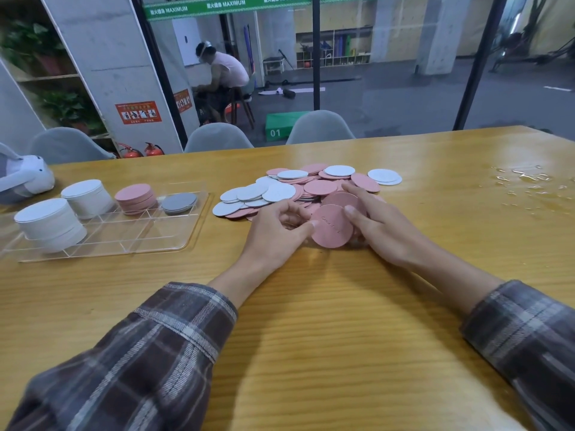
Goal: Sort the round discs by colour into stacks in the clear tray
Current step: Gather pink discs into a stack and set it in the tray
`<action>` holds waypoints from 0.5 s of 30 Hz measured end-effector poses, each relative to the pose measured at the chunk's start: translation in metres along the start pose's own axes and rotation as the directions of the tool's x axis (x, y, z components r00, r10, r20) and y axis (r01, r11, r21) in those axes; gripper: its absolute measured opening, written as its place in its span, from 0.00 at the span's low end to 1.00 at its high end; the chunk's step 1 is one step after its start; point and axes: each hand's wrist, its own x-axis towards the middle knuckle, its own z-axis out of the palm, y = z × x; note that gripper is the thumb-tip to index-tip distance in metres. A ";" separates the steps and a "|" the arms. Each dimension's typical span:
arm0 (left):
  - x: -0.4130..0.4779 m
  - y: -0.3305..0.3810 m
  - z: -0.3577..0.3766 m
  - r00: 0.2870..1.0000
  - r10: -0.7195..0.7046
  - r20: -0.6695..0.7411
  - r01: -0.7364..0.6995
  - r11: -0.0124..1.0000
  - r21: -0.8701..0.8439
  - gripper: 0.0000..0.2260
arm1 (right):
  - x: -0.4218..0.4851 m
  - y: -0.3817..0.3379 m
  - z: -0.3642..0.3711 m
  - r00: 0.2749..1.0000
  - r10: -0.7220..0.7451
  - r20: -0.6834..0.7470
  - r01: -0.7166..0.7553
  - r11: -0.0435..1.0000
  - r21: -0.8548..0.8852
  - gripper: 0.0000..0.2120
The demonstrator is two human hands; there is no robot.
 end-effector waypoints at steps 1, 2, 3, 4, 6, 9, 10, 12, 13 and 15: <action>-0.001 0.001 0.001 1.000 -0.004 -0.002 0.004 1.000 -0.005 0.07 | 0.000 0.001 0.000 1.000 -0.003 0.005 0.003 1.000 0.002 0.23; -0.001 0.002 0.001 1.000 -0.009 -0.005 0.009 1.000 -0.008 0.08 | 0.000 0.000 0.000 1.000 -0.004 0.009 0.004 1.000 0.003 0.23; -0.002 0.003 0.002 1.000 -0.015 -0.005 0.015 1.000 -0.013 0.08 | 0.000 0.001 0.000 1.000 -0.007 0.012 0.007 1.000 0.002 0.23; -0.002 0.004 0.002 1.000 -0.023 -0.002 0.023 1.000 -0.020 0.09 | 0.000 0.001 0.001 1.000 -0.013 0.013 0.013 1.000 -0.002 0.23; -0.002 0.003 0.004 0.999 -0.041 0.002 0.042 0.999 -0.035 0.09 | 0.000 -0.001 0.001 0.999 -0.029 0.024 0.030 0.999 -0.034 0.24; -0.003 0.005 0.005 0.999 -0.054 0.002 0.054 0.997 -0.058 0.09 | -0.001 -0.004 0.002 0.996 -0.075 0.045 0.079 0.991 -0.104 0.27; -0.003 0.006 0.005 0.998 -0.055 0.001 0.055 0.996 -0.071 0.09 | -0.001 -0.004 0.002 0.994 -0.098 0.048 0.104 0.986 -0.127 0.28; -0.003 0.005 0.006 0.999 -0.037 -0.018 0.036 0.997 -0.064 0.09 | -0.001 -0.002 0.002 0.991 -0.126 0.050 0.133 0.979 -0.155 0.28; -0.002 0.004 0.006 0.999 0.000 -0.041 -0.001 1.000 -0.012 0.10 | -0.001 -0.002 0.002 0.990 -0.130 0.048 0.136 0.978 -0.161 0.28; -0.001 0.002 0.006 0.995 0.092 -0.048 -0.086 0.989 0.117 0.14 | 0.000 -0.002 0.003 0.990 -0.137 0.035 0.141 0.977 -0.161 0.27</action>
